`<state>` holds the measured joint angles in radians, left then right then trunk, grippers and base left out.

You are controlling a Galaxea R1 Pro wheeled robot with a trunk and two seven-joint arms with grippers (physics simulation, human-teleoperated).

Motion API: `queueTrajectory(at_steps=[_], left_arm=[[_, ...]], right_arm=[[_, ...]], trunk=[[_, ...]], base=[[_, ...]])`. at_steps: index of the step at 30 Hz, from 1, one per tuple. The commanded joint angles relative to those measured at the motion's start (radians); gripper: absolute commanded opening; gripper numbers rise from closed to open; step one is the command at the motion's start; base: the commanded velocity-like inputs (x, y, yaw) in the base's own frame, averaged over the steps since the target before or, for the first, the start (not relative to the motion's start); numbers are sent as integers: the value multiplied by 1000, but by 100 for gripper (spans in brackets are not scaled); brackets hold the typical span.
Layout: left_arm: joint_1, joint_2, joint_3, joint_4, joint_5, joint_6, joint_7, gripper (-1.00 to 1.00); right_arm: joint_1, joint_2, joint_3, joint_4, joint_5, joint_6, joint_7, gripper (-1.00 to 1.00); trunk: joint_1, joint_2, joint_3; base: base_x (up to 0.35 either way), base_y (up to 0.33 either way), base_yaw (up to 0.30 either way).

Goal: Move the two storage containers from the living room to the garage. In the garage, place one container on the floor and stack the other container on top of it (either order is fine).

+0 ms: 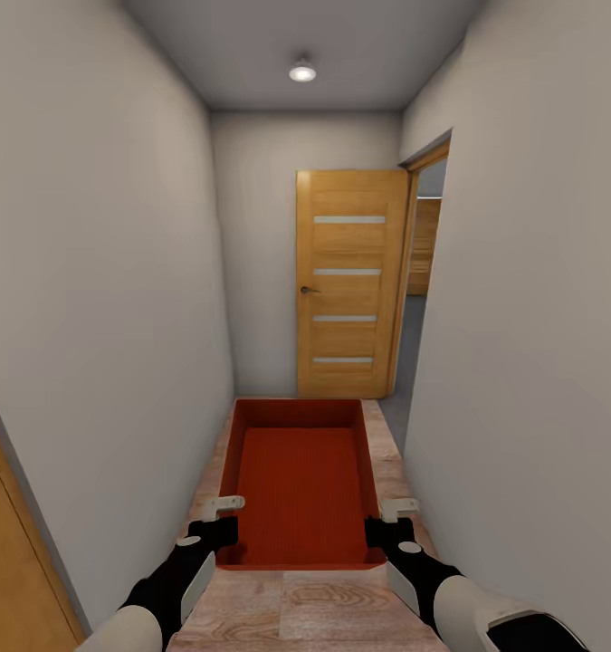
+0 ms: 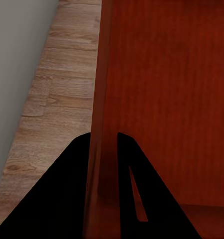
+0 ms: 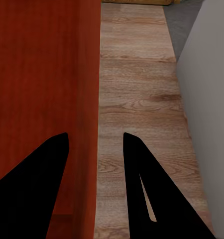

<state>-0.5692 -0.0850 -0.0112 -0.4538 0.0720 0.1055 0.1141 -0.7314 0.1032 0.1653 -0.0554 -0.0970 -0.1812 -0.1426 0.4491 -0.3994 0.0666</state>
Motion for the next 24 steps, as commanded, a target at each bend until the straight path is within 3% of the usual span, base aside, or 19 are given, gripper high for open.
queueTrajectory(at_steps=[1,24], left_arm=[[0,-1,22,0,37,6,9,-100],[0,-1,22,0,37,6,9,-100]], right_arm=[[0,3,-32,-3,0,-14,1,-100],[0,3,-32,-3,0,-14,1,-100]], trunk=[[1,-1,0],[1,-1,0]], base=[[325,0,0],[324,28,0]])
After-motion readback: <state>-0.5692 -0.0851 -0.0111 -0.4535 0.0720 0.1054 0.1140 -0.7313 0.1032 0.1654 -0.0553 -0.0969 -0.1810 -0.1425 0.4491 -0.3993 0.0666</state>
